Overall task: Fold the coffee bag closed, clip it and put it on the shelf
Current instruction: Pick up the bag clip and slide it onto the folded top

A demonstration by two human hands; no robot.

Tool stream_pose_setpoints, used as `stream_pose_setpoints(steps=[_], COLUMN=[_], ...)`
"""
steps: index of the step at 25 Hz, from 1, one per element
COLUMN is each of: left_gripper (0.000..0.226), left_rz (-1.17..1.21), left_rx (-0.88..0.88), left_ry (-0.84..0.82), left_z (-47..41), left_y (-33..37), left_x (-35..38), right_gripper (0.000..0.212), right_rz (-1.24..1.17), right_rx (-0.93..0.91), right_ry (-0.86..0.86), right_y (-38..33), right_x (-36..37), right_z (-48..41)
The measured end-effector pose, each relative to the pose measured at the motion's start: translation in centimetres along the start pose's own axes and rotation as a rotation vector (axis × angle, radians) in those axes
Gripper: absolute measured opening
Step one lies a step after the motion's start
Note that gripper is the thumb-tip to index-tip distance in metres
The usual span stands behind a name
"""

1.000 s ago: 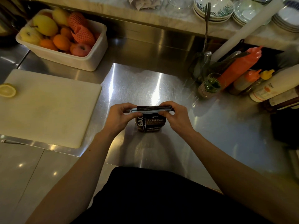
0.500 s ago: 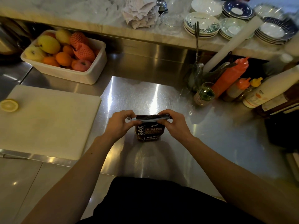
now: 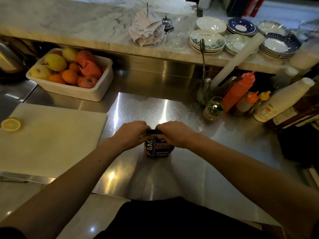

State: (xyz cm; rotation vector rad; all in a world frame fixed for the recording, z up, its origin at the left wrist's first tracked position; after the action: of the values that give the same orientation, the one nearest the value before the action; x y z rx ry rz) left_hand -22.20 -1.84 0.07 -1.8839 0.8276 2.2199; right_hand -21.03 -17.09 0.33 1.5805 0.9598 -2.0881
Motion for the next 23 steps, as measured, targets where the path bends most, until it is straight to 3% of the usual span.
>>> stream_pose_setpoints(steps=[7,23], left_gripper=[0.032,0.02], left_rz=[-0.006,0.16], left_rx=[-0.009,0.008], left_ry=[-0.007,0.031], left_z=[-0.7,-0.2], left_y=[0.6,-0.8], left_x=[-0.2,-0.1], right_gripper=[0.022,0.02], right_rz=[0.176,-0.164], right_rx=[0.019,0.09], right_ry=[0.097,0.099], right_y=[-0.7,2.5], right_x=[0.3,0.1], right_z=[-0.6,2.1])
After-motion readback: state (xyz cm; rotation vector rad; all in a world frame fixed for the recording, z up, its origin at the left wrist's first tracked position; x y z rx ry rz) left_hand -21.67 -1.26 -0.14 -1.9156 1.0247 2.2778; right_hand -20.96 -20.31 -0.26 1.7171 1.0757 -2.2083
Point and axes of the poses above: each hand's wrist, its own z-axis away from the middle knuckle, its own x-axis out of the palm, y = z × x, the point moved 4 cm from there along -z, towards the middle knuckle, and after that the axes turned 1 degree about -z, right-handed, at the moved point
